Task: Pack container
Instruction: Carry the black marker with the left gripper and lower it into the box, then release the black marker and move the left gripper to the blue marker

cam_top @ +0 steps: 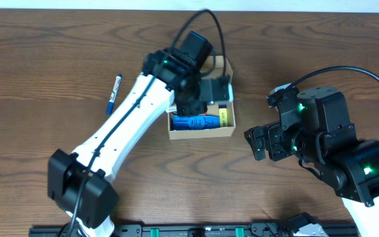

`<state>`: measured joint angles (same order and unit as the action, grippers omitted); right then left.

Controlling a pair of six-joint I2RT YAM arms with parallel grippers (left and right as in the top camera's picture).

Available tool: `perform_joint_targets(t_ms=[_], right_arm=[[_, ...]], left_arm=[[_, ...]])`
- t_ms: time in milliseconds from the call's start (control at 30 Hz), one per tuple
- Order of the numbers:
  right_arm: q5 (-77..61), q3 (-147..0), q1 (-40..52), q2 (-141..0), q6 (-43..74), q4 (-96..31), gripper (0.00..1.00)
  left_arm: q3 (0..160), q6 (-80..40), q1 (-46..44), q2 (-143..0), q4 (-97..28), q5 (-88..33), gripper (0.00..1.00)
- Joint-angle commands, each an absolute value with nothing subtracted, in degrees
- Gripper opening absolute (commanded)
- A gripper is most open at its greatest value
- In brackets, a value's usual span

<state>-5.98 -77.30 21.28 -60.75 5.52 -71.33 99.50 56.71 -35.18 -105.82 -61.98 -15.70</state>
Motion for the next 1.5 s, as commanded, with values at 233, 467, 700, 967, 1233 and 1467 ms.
perform_joint_targets(t_ms=[233, 467, 700, 967, 1233, 1467], right_arm=[[-5.8, -78.1, 21.0, -60.8, 5.1, -71.4, 0.99], [-5.8, -78.1, 21.0, -60.8, 5.1, -71.4, 0.99], [-5.8, -78.1, 21.0, -60.8, 5.1, -71.4, 0.99], [-5.8, -78.1, 21.0, -60.8, 5.1, -71.4, 0.99], [-5.8, -78.1, 21.0, -60.8, 5.1, -71.4, 0.99], [-5.8, -78.1, 21.0, -60.8, 5.1, -71.4, 0.99]], left_arm=[[99.4, 63.0, -36.7, -115.3, -62.9, -16.6, 0.06], [99.4, 62.9, -36.8, -119.9, -60.9, -16.6, 0.06], [99.4, 61.7, -36.8, -121.3, -59.9, -19.3, 0.06], [99.4, 60.1, -36.8, -121.4, -59.9, -19.3, 0.41], [99.7, 56.1, -36.8, -120.3, -60.0, -19.0, 0.45], [101.8, 48.3, -36.7, -114.2, -59.5, -12.8, 0.52]])
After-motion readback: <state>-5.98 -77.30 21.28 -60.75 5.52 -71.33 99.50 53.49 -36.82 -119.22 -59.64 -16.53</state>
